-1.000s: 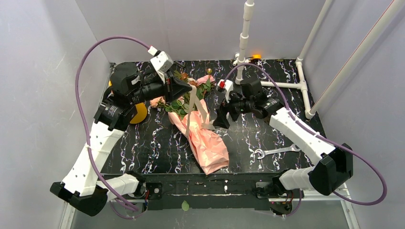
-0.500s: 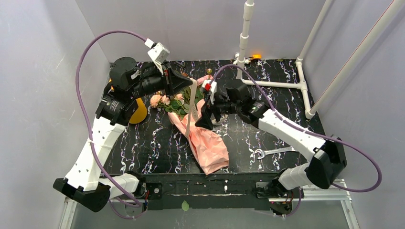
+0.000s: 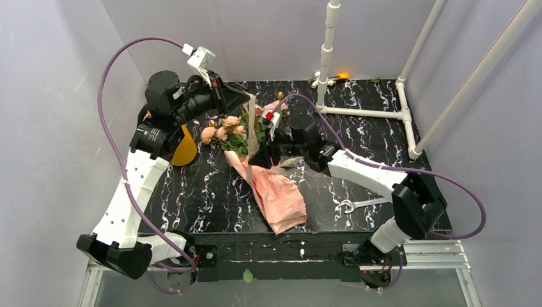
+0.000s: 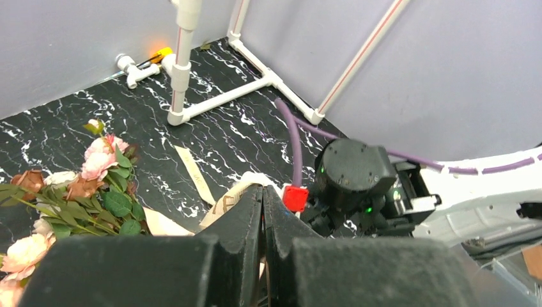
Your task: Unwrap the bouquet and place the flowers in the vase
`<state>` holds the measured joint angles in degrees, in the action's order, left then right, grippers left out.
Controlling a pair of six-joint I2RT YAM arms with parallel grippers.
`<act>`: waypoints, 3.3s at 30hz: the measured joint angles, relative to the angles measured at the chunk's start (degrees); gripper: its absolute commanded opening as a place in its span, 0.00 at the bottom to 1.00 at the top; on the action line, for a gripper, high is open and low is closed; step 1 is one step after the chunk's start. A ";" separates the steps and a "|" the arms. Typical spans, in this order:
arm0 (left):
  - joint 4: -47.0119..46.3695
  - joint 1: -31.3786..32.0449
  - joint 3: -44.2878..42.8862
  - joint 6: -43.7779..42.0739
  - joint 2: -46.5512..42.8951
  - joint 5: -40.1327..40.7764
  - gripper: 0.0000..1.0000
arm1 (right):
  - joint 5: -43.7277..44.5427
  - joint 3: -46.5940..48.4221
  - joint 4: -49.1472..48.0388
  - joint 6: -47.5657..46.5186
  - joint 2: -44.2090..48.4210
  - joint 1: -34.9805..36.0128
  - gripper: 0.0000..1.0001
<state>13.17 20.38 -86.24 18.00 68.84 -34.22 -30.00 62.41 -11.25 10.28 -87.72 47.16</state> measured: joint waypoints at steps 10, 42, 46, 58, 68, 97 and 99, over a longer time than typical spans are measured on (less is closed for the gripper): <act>-2.29 -1.73 2.78 2.86 0.26 1.62 0.00 | 1.55 -4.07 -5.70 6.23 -2.03 0.66 0.01; -3.87 -4.79 2.78 5.70 0.63 2.03 0.00 | 4.35 -2.51 -14.97 13.92 -11.10 2.01 0.67; -4.20 -5.16 1.66 6.08 1.27 2.05 0.00 | 4.35 -2.34 -16.46 13.99 -12.04 3.69 0.67; -4.20 -6.49 0.28 6.58 1.95 3.32 0.00 | 5.90 -1.42 -17.86 13.75 -15.80 4.90 0.41; -3.72 -7.56 1.05 3.78 1.79 8.22 0.00 | 6.23 -3.61 -13.97 9.94 -10.62 4.90 0.01; 20.00 -7.91 18.47 -16.06 0.59 -5.18 0.98 | -1.29 17.77 10.23 1.73 4.68 -19.47 0.01; 21.49 -7.91 19.98 -17.97 -0.24 -6.10 0.98 | -1.79 18.93 12.15 1.38 6.32 -21.86 0.01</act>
<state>34.65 12.47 -66.26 0.03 68.60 -40.32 -31.79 81.34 0.91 11.66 -81.41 25.30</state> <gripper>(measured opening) 0.981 0.030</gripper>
